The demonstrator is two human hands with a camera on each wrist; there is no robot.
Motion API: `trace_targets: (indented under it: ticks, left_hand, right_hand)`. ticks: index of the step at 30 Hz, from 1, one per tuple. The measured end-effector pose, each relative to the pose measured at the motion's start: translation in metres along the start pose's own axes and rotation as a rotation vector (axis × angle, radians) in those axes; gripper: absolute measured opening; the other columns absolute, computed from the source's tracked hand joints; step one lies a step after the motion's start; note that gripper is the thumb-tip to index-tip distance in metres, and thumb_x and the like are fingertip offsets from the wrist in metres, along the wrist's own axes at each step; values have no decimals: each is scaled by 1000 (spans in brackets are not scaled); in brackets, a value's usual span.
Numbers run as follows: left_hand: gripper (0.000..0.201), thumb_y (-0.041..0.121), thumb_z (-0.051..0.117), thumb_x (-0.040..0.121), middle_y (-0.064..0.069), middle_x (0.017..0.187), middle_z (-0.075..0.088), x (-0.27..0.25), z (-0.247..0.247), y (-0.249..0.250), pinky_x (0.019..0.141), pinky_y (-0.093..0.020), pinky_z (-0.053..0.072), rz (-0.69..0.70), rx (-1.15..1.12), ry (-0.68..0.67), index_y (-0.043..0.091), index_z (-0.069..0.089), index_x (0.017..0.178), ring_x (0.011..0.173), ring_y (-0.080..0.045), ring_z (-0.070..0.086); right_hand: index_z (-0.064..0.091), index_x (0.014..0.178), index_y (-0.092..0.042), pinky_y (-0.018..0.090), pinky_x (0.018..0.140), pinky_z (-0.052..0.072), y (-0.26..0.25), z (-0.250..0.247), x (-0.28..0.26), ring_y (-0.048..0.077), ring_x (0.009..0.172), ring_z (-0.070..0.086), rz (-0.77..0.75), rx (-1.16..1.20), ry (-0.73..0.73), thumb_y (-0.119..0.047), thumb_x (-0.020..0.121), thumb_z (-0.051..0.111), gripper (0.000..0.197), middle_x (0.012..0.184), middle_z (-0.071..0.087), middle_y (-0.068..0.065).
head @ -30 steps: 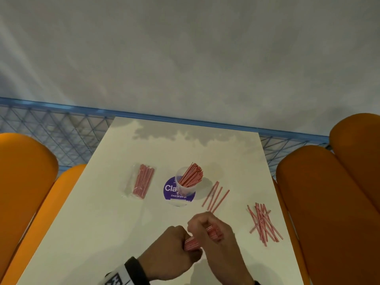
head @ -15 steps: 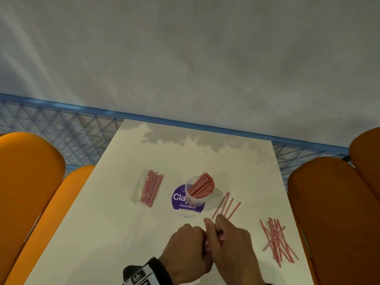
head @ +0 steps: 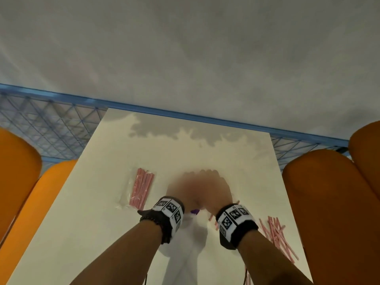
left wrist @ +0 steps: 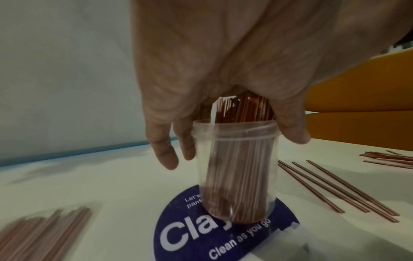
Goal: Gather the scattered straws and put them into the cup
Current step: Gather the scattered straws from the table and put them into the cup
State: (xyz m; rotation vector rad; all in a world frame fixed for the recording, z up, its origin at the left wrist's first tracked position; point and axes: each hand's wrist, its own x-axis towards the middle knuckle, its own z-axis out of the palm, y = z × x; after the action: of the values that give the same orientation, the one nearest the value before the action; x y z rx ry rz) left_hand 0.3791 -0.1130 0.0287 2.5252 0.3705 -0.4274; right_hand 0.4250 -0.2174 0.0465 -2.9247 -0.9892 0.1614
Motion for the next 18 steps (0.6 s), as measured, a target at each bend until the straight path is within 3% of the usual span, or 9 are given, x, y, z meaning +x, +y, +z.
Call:
trace_targets:
  ticks: [3,6,8,12,15,17,18]
  left_hand:
    - [79,42,78,64,-1,125,48,2,3,-4,90,-47,51,20,-89,17,17,38,128,108,-25,57]
    - [76,38,78,65,-2,122,50,3,3,-6,87,-46,53,37,-93,24,15,40,125,103,-25,59]
    - [72,35,77,67,-2,122,50,4,3,-7,86,-44,53,47,-87,27,15,40,125,101,-25,59]
    - [87,35,82,63,-1,130,49,4,5,-9,91,-43,51,32,-139,21,16,36,135,109,-24,59]
    - [110,42,85,60,-2,149,35,1,3,-6,104,-46,43,13,-99,5,16,22,145,131,-23,44]
    - [127,52,84,58,-5,161,13,-11,-3,-4,115,-51,25,-24,-83,18,17,6,152,147,-25,20]
    - [125,56,81,60,-6,161,13,-21,-7,-3,116,-51,22,-20,-108,87,17,6,152,147,-25,19]
  right_hand:
    - [51,105,-15,38,76,47,1,16,6,25,92,46,39,31,38,-34,81,56,31,106,51,6]
    - [41,132,-16,42,101,41,-3,15,8,25,120,46,30,281,80,-26,94,38,40,136,47,7]
    - [35,144,-15,38,111,34,-7,13,6,22,133,41,41,397,72,-23,100,31,45,147,42,6]
    - [44,137,-10,29,111,30,-7,12,5,20,138,37,109,346,-19,-21,97,45,41,148,43,7]
    - [39,142,-14,40,119,23,-3,4,0,22,146,19,93,351,-37,-27,95,51,50,156,29,5]
    - [49,135,-17,37,111,33,7,-7,-14,20,136,37,165,485,143,-31,100,41,39,146,44,4]
    - [57,124,-18,33,102,41,17,-10,-27,18,123,49,216,542,236,-29,100,41,31,132,55,3]
